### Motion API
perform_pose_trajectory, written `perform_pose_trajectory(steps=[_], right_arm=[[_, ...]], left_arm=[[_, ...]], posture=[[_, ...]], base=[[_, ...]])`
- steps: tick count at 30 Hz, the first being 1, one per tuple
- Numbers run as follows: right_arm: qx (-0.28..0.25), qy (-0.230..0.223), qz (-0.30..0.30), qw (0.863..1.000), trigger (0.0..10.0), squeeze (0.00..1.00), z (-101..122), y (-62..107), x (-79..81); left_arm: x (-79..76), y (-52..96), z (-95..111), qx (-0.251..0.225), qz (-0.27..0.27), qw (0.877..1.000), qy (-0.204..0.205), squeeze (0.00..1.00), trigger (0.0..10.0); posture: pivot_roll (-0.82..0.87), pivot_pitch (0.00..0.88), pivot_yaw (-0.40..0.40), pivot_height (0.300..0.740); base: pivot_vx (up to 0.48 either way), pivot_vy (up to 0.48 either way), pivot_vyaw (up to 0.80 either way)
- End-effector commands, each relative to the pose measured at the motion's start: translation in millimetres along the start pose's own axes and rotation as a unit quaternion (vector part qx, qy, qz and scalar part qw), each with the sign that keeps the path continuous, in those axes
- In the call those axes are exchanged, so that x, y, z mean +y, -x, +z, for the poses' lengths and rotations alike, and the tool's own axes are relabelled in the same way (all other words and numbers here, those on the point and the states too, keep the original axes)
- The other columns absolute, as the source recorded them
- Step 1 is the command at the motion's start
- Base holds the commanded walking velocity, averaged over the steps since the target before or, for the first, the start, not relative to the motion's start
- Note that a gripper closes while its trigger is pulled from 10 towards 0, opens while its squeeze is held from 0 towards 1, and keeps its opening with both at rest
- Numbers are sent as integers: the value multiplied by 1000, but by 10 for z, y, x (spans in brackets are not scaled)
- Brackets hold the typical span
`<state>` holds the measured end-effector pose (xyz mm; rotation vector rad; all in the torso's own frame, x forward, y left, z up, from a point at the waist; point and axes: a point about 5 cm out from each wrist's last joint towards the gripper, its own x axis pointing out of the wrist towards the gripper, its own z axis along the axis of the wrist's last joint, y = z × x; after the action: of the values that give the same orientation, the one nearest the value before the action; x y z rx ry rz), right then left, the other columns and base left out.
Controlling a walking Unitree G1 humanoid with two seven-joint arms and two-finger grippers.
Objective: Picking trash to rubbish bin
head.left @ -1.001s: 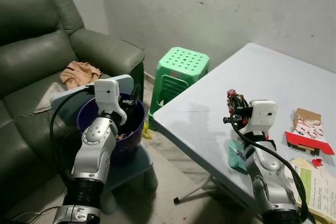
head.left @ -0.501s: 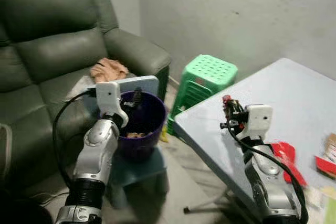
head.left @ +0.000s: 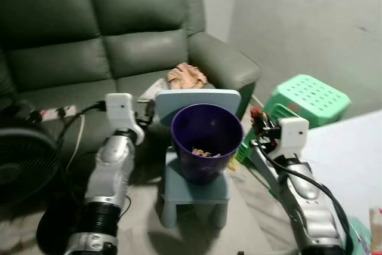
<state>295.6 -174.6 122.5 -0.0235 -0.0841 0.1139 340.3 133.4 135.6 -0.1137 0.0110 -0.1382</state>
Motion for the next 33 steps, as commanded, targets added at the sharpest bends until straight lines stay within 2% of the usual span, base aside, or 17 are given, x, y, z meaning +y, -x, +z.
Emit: perform_pose_trajectory(steps=[1, 4, 20, 33], right_arm=[[-10, -7, 9, 1000, 10000, 0, 59, -29, 54], [-17, -30, 16, 999, 10000, 0, 70, -19, 82], [-11, -32, 51, 998, 10000, 0, 65, 11, 113], [-9, -34, 53, 998, 10000, 0, 56, 18, 116]], left_arm=[[77, -3, 33, -2, 14, 1000, -8, 0, 10000], [70, 1, 27, -1, 13, 1000, -8, 0, 10000], [51, 16, 34, -5, -4, 1000, 4, 0, 10000], [31, 18, 34, -4, -10, 1000, 4, 0, 10000]], posture=[[10, 0, -79, 740], [10, 0, -81, 740], [14, 0, -83, 740], [14, 0, -82, 740]], base=[[0, 0, 800], [0, 0, 267], [0, 0, 0], [264, 0, 0]])
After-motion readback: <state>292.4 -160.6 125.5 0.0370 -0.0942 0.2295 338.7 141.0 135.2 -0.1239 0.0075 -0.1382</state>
